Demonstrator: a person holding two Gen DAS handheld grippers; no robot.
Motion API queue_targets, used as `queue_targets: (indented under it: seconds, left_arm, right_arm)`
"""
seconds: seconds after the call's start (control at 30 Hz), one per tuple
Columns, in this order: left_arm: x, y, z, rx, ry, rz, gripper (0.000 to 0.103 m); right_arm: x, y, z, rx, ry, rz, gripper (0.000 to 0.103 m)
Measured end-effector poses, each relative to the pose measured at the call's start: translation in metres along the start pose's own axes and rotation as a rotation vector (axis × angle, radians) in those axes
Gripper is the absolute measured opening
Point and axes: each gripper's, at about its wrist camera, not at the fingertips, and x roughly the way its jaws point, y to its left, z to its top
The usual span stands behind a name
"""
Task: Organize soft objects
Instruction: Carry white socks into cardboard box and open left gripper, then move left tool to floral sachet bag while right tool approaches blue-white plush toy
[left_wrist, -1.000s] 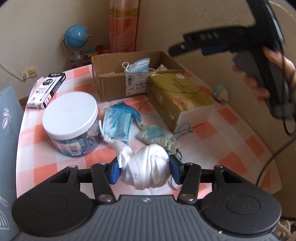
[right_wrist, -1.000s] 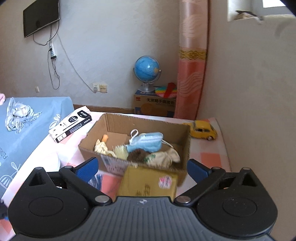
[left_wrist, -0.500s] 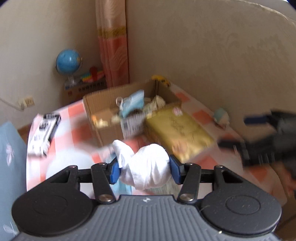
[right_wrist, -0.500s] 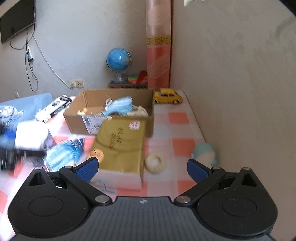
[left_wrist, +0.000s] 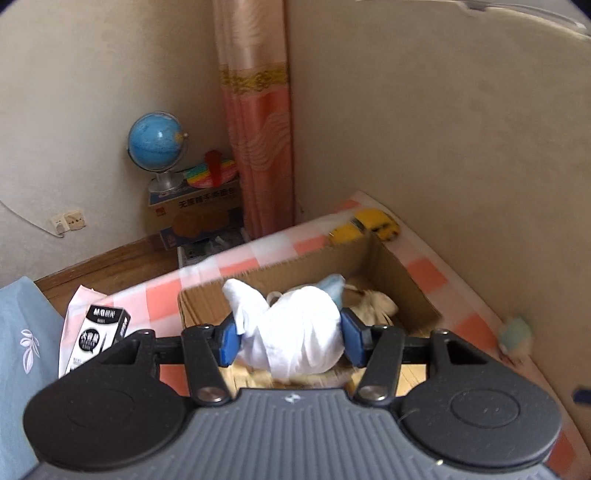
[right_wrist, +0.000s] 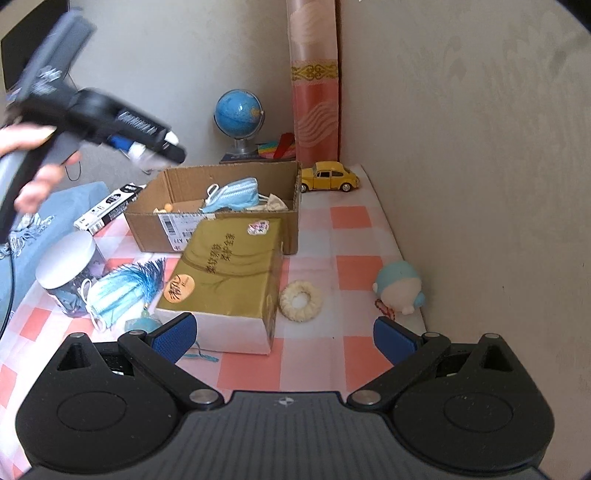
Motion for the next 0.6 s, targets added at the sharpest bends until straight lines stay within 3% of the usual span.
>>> queue_targets:
  seconds: [0.13,0.3,0.6]
  left_arm:
    - [0.023,0.001,0.009,-0.015,-0.013,0.086,0.085]
    - [0.026,0.012,0.006,-0.075,0.007,0.104,0.085]
    - [-0.018,0.003,-0.016,-0.051,0.003,0.096,0.091]
  right_arm:
    - [0.002,-0.004,-0.002,0.009,0.010,0.020,0.103]
    - [0.002,-0.008,-0.002,0.015,0.007,0.022,0.103]
    - [-0.010,-0.008,-0.002,0.038,-0.019,0.022,0.103]
